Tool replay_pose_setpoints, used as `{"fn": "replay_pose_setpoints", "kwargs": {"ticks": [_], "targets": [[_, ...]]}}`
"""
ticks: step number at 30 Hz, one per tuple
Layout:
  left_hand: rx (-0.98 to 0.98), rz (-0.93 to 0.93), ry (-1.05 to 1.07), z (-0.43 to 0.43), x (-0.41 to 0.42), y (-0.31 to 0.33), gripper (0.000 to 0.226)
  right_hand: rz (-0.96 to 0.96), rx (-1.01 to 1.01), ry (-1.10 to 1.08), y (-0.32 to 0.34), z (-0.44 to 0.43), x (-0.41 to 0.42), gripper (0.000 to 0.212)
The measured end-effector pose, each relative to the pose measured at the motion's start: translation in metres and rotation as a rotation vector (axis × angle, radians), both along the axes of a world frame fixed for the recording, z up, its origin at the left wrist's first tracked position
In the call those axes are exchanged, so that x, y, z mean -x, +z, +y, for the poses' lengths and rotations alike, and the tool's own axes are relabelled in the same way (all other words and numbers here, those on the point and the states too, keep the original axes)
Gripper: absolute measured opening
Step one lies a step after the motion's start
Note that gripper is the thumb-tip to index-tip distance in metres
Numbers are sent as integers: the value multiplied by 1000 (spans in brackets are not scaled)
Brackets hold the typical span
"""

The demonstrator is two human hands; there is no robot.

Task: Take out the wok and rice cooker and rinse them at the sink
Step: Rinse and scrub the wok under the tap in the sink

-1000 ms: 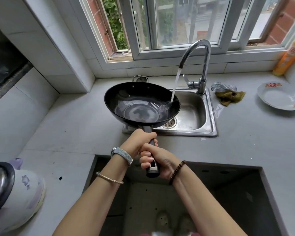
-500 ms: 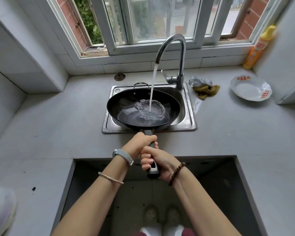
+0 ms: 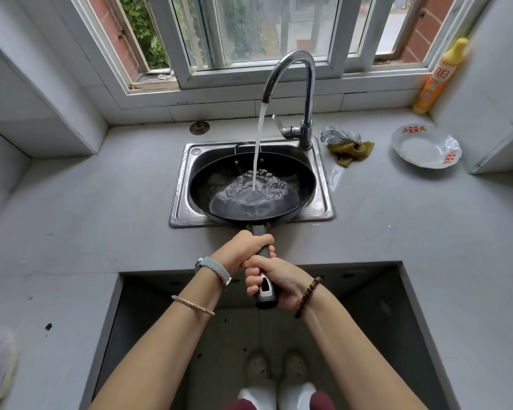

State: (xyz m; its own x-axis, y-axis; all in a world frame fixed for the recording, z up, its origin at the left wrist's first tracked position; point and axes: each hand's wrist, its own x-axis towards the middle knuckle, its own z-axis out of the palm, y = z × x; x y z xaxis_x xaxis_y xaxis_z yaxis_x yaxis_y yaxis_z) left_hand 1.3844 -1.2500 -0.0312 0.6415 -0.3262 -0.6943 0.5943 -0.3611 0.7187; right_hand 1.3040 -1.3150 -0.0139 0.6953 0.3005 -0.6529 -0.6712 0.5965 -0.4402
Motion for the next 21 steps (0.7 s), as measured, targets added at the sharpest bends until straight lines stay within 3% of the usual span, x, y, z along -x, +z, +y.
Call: {"fn": "replay_pose_setpoints", "kwargs": {"ticks": [6, 15, 21], "targets": [[-7, -33, -22, 14, 18, -24, 22, 5, 50, 81, -25, 8, 20, 23], [-22, -65, -6, 19, 53, -64, 19, 205, 236, 84, -64, 17, 43, 15], [16, -22, 85, 6, 41, -49, 26, 114, 252, 39, -47, 7, 32, 17]]}}
